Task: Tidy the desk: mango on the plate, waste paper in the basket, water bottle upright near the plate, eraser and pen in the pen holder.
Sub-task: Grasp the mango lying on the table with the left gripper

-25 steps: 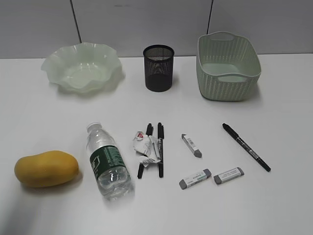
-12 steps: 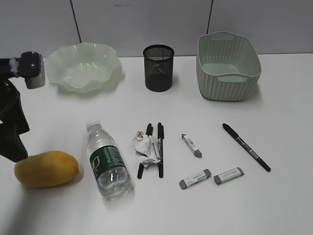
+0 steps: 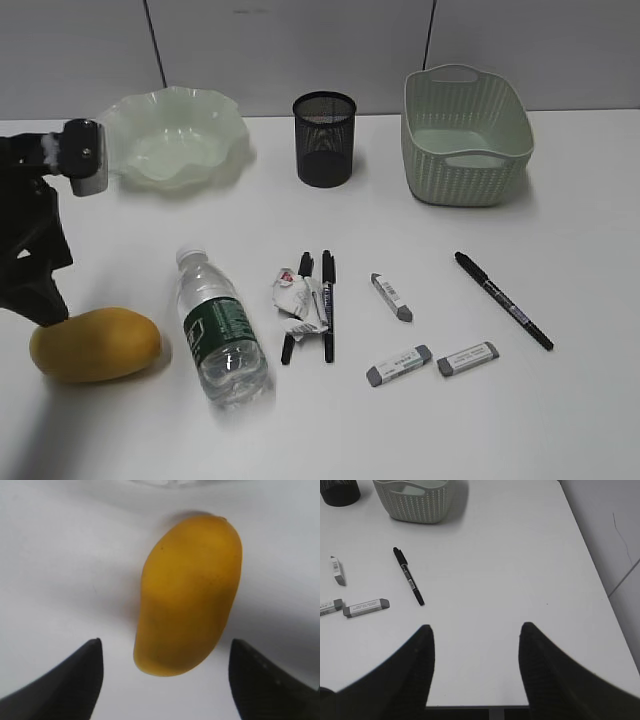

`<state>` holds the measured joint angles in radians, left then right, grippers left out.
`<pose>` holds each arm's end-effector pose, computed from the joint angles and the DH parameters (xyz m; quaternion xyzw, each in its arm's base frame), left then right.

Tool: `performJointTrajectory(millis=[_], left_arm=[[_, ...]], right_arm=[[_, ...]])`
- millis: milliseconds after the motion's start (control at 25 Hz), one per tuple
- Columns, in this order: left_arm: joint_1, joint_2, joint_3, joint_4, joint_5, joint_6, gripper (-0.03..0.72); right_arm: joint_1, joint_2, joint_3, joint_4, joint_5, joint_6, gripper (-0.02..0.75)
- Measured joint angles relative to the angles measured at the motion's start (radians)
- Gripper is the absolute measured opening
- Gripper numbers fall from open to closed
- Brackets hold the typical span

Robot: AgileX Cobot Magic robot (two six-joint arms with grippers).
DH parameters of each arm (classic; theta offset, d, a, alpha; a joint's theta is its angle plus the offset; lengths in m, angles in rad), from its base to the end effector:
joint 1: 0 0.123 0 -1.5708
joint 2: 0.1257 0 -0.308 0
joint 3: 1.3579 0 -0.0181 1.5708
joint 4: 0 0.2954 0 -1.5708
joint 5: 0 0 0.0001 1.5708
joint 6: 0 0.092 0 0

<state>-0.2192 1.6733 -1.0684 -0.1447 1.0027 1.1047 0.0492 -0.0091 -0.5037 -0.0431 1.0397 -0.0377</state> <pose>0.3297 -0.0849 0.2014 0.5834 0.8094 -0.0452 0.0492 0.0110 -0.0029 0.3014 -0.0359 0.8433 -0.0185 0.5359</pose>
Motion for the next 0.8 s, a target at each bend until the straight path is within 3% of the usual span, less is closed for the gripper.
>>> performJointTrajectory(millis=[240,480,800], left_arm=[[0.000,0.018,0.037,0.016,-0.023,0.005,0.593],[0.000,0.018,0.135,0.124,-0.149,0.054,0.593],[0.000,0.023,0.149,0.102,-0.237,0.093,0.593]], right_arm=[[0.000,0.000,0.000,0.000,0.000,0.000,0.435],[0.000,0.000,0.000,-0.001,0.000,0.000,0.435],[0.000,0.000,0.000,-0.001,0.000,0.000,0.435]])
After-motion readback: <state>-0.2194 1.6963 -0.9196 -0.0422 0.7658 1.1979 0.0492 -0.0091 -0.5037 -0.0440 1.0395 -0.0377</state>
